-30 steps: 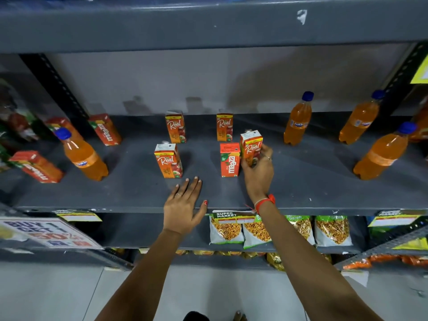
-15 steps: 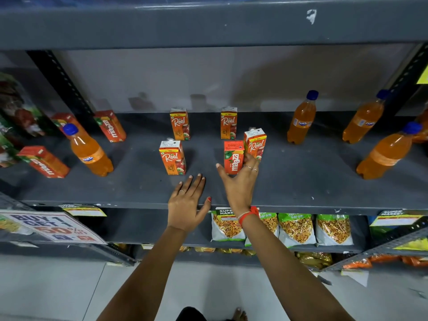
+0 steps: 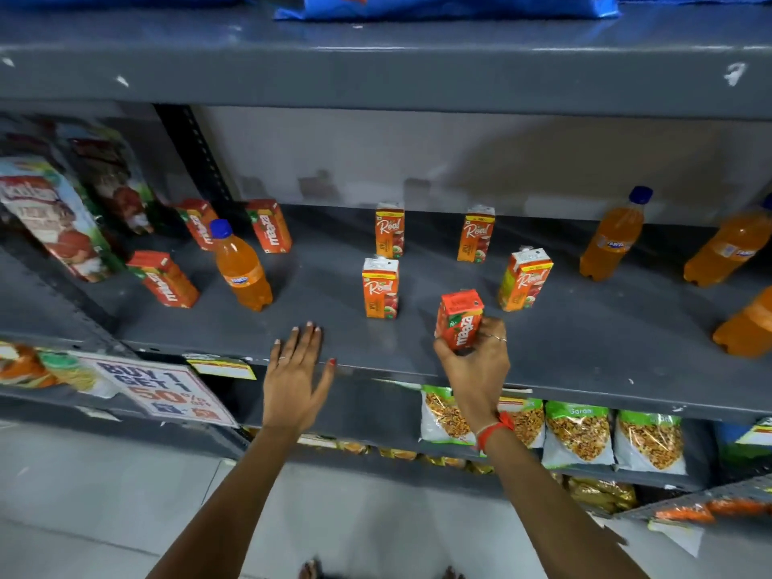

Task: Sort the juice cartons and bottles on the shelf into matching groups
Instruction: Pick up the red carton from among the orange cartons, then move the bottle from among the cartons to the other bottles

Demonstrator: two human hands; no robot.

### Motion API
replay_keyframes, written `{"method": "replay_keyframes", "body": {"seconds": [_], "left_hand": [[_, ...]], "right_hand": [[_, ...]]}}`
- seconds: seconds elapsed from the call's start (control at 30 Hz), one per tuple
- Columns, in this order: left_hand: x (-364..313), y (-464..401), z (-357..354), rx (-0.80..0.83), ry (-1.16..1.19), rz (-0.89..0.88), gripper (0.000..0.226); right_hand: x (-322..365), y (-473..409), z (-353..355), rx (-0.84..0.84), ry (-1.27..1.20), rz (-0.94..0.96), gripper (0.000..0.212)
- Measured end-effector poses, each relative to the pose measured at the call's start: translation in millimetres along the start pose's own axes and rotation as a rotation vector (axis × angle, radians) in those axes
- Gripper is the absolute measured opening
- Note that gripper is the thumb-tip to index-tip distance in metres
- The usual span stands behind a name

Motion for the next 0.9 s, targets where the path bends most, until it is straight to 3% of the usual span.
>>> {"method": "replay_keyframes", "body": {"seconds": [0.37, 0.6, 0.9], "left_hand": [[130, -24, 30, -0.006, -0.036, 0.082, 0.074], [148, -36, 32, 0.018, -0.043, -0.036, 0.086], [150, -35, 26, 0.009, -0.010, -0.046, 0.080]], "right_hand": [[59, 54, -136, 0.129, -0.051, 0.001, 0.050], [109, 29, -209, 0.073, -0.028, 0.054, 0.045], [88, 19, -242, 0.174, -0.083, -0.014, 0.056]]}}
Point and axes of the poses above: each hand's wrist, its own y-axis away from the middle knuckle, its own z-axis out of the back of the hand, x = y × z, the point moved 10 cm from there along -y, towards the middle knuckle, and after that the axes turned 1 degree about z, right-handed, at the moved point
